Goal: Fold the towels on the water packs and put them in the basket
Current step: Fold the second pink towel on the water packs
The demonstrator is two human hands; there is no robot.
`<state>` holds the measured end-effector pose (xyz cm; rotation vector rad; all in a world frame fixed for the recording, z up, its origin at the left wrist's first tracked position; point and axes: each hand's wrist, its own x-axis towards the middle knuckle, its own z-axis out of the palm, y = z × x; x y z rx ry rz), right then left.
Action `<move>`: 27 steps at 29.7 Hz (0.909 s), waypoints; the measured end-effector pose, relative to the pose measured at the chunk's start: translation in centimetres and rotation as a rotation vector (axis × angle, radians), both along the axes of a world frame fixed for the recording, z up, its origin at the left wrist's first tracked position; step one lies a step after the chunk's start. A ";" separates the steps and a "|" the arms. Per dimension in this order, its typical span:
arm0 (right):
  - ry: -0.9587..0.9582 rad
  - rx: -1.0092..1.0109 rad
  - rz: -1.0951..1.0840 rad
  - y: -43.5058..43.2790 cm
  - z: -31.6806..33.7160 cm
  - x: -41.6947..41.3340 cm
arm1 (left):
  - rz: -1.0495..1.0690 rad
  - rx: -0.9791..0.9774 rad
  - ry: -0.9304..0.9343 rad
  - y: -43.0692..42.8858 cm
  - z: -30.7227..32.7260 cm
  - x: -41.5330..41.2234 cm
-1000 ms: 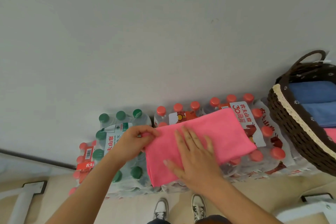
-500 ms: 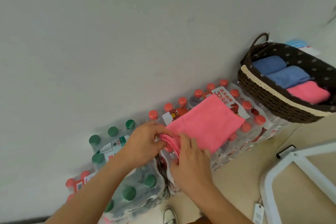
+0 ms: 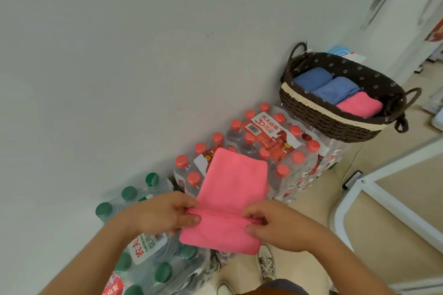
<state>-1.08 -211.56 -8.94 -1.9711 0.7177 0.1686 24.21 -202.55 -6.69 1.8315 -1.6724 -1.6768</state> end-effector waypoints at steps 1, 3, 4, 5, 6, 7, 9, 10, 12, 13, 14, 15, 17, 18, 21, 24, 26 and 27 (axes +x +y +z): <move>-0.036 0.004 -0.055 -0.6 -0.3 0.0 | 0.059 -0.032 0.022 -0.5 -0.2 0.1; -0.113 0.012 -0.203 -1.9 -0.6 -0.1 | 0.192 -0.139 0.012 -1.9 -0.7 0.1; -0.132 -0.003 -0.276 -2.6 -0.7 -0.1 | 0.239 -0.194 -0.025 -2.9 -0.7 0.0; -0.135 -0.043 -0.330 -3.4 -0.7 -0.1 | 0.268 -0.244 -0.072 -4.0 -0.7 -0.3; -0.127 -0.101 -0.364 -4.1 -0.5 0.0 | 0.278 -0.286 -0.130 -5.1 -0.7 -0.7; -0.111 -0.169 -0.386 -4.8 -0.4 0.2 | 0.281 -0.330 -0.188 -6.2 -0.9 -1.1; -0.057 -0.301 -0.409 -6.2 -0.3 0.5 | 0.299 -0.421 -0.328 -8.2 -1.4 -1.7; -0.030 -0.352 -0.406 -6.7 -0.3 0.7 | 0.306 -0.443 -0.392 -9.0 -1.8 -2.0; -0.002 -0.421 -0.371 -7.6 -0.6 1.1 | 0.328 -0.447 -0.463 -9.9 -2.5 -2.5; 0.004 -0.449 -0.353 -7.9 -0.8 1.2 | 0.343 -0.461 -0.487 -10.3 -2.9 -2.7; 0.005 -0.482 -0.340 -8.2 -1.0 1.3 | 0.354 -0.473 -0.505 -10.4 -3.0 -2.9; 0.001 -0.524 -0.328 -8.5 -1.2 1.3 | 0.361 -0.485 -0.513 -10.6 -3.1 -3.1; -0.002 -0.606 -0.296 -9.2 -1.5 1.5 | 0.368 -0.496 -0.506 -10.9 -3.4 -3.1; -0.001 -0.624 -0.281 -9.5 -1.6 1.6 | 0.373 -0.488 -0.505 -11.1 -3.5 -3.0; 0.020 -0.631 -0.240 -10.3 -1.7 2.0 | 0.381 -0.490 -0.516 -11.5 -3.6 -2.9; 0.047 -0.646 -0.209 -10.8 -2.0 2.3 | 0.371 -0.508 -0.561 -11.9 -3.6 -3.2; 0.052 -0.650 -0.205 -11.0 -2.4 2.5 | 0.365 -0.514 -0.590 -12.1 -3.7 -3.3; 0.045 -0.647 -0.210 -11.1 -2.6 2.6 | 0.361 -0.510 -0.596 -12.2 -3.8 -3.3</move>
